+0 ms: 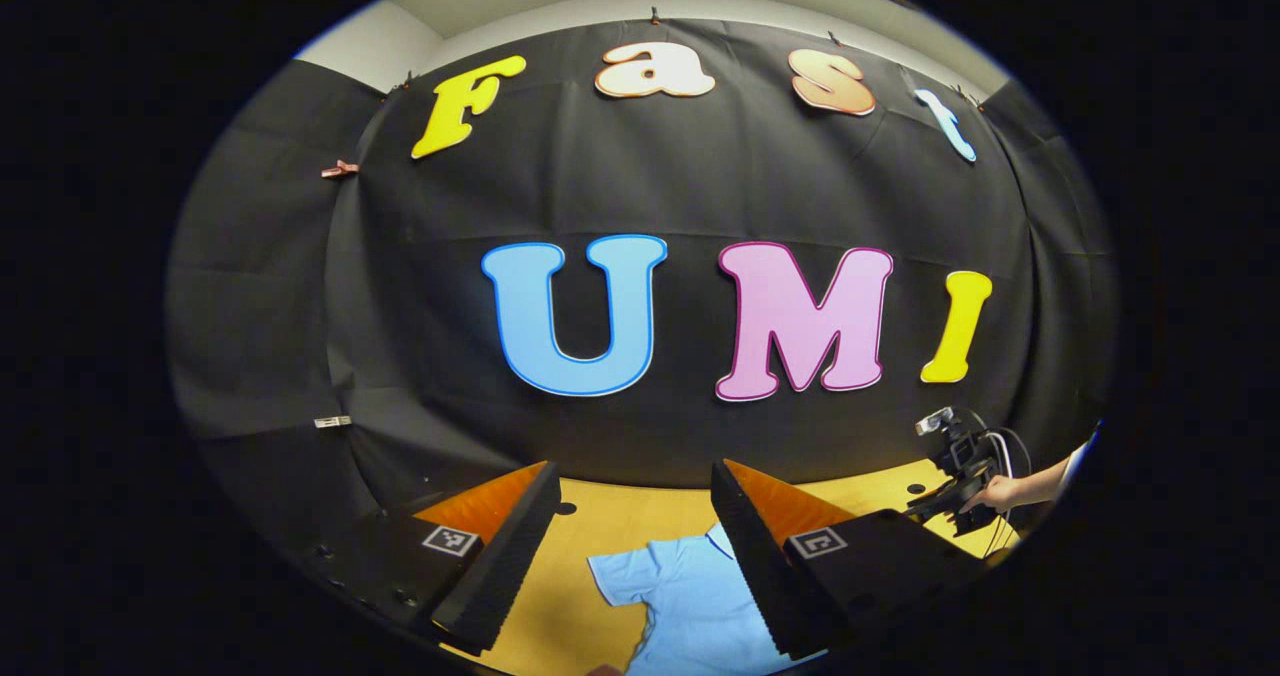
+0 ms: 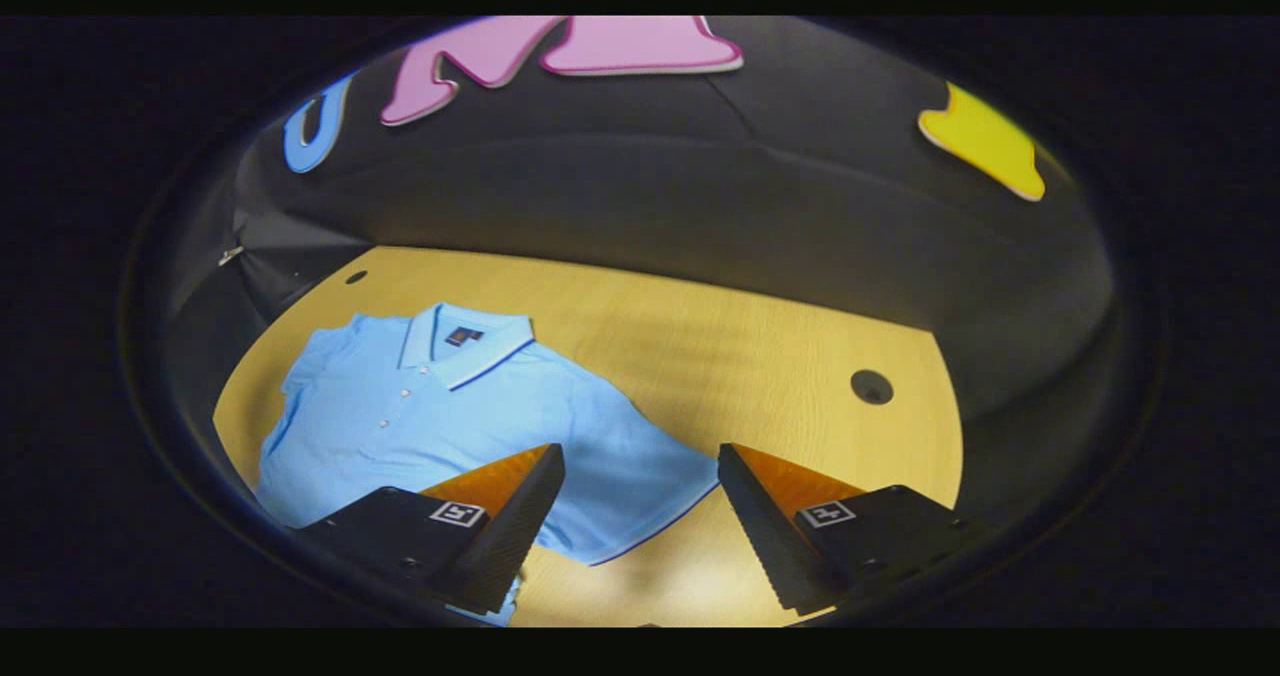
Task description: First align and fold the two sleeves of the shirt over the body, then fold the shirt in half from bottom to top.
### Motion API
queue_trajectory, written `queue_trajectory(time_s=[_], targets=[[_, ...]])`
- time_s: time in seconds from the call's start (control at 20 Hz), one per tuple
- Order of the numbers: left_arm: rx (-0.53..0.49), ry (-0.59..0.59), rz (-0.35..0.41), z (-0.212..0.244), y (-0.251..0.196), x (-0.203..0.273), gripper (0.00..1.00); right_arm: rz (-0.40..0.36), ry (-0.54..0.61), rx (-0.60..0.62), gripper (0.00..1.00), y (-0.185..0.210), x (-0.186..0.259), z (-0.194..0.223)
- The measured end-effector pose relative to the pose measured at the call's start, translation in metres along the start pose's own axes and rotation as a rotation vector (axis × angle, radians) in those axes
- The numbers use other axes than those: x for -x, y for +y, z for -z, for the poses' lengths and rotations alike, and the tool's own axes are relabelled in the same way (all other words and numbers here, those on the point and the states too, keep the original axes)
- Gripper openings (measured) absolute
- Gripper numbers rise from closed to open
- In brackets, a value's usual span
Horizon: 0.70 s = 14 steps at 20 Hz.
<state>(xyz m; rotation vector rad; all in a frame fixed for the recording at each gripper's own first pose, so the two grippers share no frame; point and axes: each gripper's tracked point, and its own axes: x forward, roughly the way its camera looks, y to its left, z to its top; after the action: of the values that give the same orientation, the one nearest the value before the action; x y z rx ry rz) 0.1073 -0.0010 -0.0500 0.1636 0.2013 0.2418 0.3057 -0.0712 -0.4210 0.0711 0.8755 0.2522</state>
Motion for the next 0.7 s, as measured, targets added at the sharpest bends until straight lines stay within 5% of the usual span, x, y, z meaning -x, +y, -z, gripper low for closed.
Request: queue_trajectory(time_s=[0.25, 0.3, 0.55, 0.7], targets=[[-0.011, 0.011, 0.023, 0.002, -0.017, -0.021, 0.97, 0.02, 0.182, -0.036, 0.98, -0.015, -0.039, 0.05], [0.009, 0.028, 0.035, 0.007, -0.019, -0.025, 0.97, 0.025, 0.127, -0.044, 0.98, -0.014, -0.047, 0.041], [0.055, 0.07, 0.061, 0.018, -0.018, -0.04, 0.97, 0.046, 0.159, -0.109, 0.07, 0.0, -0.041, 0.043], [0.034, 0.051, 0.065, 0.012, -0.009, -0.043, 0.97, 0.041, 0.125, -0.074, 0.13, 0.005, -0.037, 0.031]])
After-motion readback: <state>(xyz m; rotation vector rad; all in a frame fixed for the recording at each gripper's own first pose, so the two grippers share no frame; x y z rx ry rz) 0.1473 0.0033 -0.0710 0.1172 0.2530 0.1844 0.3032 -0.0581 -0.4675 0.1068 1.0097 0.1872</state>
